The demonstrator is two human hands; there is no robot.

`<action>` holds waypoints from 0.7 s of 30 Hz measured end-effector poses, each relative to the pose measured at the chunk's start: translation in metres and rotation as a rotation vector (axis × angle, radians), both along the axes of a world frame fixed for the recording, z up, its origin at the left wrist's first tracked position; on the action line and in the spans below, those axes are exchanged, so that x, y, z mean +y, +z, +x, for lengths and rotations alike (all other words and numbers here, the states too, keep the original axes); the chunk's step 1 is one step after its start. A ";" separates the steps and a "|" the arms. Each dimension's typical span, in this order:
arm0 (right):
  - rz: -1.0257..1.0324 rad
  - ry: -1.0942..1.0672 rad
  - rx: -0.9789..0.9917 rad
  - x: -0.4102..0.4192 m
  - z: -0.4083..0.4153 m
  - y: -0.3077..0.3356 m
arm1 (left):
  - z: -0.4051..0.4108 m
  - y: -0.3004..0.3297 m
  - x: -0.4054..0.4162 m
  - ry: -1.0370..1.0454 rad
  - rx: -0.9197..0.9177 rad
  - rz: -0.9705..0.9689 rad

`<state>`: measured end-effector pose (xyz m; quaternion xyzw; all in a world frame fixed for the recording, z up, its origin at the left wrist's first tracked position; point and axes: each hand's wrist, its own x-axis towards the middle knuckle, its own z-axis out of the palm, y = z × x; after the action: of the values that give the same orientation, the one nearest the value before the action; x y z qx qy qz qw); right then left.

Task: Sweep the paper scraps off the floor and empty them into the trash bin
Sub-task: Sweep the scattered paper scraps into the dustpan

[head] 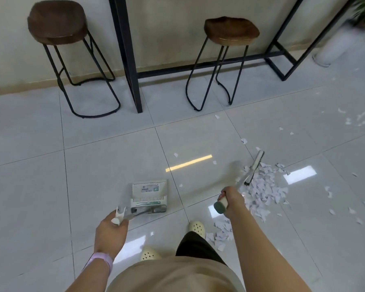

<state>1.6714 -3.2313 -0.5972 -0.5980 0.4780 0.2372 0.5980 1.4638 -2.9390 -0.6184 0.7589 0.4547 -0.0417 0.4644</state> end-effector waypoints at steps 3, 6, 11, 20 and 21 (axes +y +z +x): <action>0.017 0.081 -0.013 0.020 0.014 0.010 | 0.009 0.003 0.001 0.028 0.001 -0.001; 0.127 0.166 0.021 0.040 0.036 0.015 | 0.024 0.002 0.002 0.089 -0.001 -0.002; 0.426 0.218 0.152 0.073 0.087 0.011 | 0.058 0.003 -0.006 0.200 0.079 0.032; 0.847 0.110 0.364 0.100 0.174 -0.014 | 0.129 0.015 -0.025 0.151 0.200 0.132; 0.851 0.096 0.375 0.094 0.181 -0.018 | 0.139 0.017 -0.028 0.151 0.207 0.134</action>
<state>1.8524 -3.1373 -0.6156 -0.2679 0.4098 0.5434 0.6819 1.6030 -2.9672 -0.6015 0.7436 0.5577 -0.0543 0.3649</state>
